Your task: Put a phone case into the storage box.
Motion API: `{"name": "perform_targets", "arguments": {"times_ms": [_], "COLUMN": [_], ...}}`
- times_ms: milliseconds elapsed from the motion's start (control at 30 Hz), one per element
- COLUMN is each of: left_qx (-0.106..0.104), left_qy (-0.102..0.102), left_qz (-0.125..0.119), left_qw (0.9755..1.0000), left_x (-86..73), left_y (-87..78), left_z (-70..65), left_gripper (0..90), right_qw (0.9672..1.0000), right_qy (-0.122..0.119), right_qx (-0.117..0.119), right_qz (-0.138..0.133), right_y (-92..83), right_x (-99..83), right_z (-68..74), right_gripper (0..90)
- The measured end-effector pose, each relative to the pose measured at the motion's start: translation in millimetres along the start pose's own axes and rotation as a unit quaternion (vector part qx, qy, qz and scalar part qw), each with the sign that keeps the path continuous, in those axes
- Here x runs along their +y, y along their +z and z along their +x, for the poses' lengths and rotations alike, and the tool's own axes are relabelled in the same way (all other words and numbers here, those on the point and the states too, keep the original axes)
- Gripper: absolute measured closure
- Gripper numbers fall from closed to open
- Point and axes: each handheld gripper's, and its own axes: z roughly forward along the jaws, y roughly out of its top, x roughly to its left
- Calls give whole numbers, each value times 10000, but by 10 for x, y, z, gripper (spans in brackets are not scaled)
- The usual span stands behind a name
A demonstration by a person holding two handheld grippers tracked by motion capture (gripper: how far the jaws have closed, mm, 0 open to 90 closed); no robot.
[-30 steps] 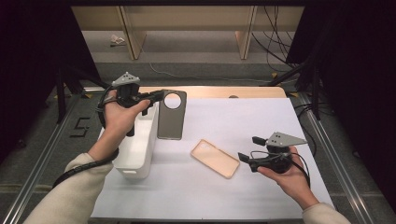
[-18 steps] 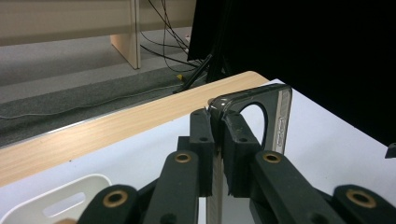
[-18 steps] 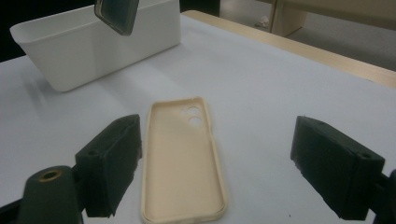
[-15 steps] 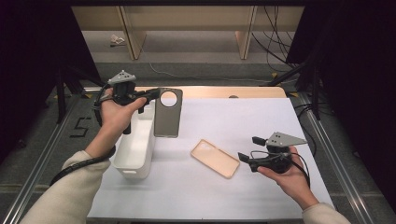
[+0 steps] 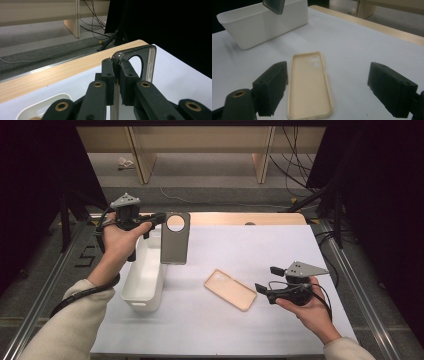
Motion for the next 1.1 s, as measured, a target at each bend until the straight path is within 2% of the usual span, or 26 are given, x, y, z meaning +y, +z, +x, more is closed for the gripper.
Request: {"name": "perform_targets", "arguments": {"times_ms": [1100], "left_qx": [364], "left_qy": [-88], "left_qz": [-96], "left_qw": [9993], "left_x": [78], "left_y": [-164], "left_z": [317], "left_gripper": [832], "right_qw": [10000], "right_qy": [12], "right_qx": [-17], "right_qz": [18], "right_y": [1], "right_x": [-7], "right_z": [-7], "right_gripper": [175]}}
